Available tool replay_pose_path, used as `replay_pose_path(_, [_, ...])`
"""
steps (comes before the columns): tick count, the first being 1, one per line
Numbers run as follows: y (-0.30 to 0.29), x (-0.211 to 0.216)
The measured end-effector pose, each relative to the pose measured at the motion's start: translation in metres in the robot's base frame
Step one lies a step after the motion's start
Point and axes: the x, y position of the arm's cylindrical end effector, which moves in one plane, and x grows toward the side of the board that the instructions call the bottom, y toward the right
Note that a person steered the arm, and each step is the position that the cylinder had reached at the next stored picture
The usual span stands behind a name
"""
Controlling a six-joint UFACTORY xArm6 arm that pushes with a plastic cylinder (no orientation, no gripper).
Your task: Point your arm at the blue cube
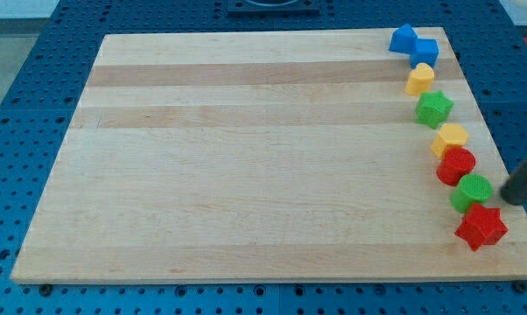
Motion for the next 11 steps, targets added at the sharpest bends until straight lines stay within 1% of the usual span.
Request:
replay_pose_path(3, [-0.006,0.0])
replay_pose_path(4, [0.013,-0.002])
replay_pose_path(5, [0.054,-0.042])
replay_pose_path(6, [0.07,-0.071])
replay_pose_path(11, [0.061,-0.2])
